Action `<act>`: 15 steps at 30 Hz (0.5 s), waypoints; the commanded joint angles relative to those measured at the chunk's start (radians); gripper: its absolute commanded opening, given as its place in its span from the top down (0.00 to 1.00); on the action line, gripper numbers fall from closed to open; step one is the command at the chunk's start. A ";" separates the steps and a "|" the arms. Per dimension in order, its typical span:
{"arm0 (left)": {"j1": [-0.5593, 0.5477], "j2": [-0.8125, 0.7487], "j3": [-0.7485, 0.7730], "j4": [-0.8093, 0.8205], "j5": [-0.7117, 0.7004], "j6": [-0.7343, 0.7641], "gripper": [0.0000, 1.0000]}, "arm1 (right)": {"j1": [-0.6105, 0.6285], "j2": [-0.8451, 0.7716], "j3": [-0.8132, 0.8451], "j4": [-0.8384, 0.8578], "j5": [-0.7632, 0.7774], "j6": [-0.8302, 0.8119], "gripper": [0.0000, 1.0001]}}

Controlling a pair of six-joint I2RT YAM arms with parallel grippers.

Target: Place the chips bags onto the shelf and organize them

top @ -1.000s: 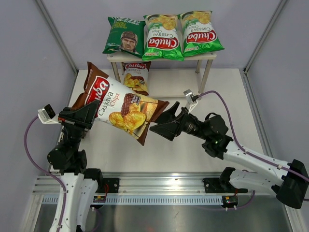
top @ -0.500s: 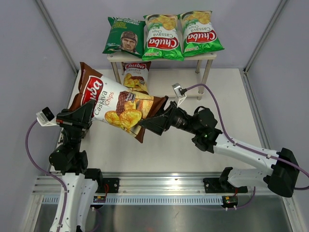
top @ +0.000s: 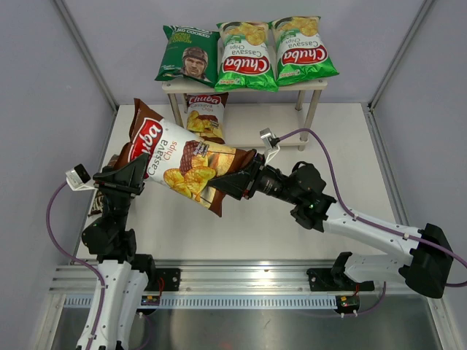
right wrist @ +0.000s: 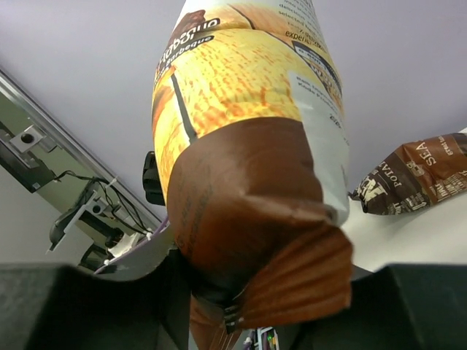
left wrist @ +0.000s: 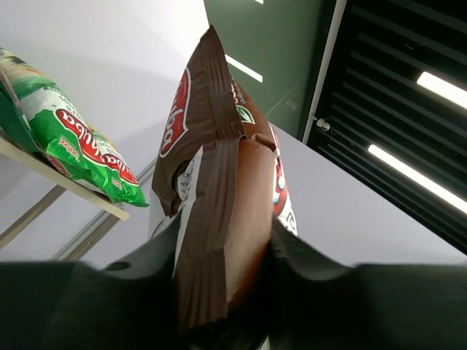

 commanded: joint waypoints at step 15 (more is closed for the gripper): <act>-0.020 -0.108 0.157 -0.800 -0.091 0.440 0.01 | 0.010 -0.187 -0.141 -0.047 0.126 -0.142 0.80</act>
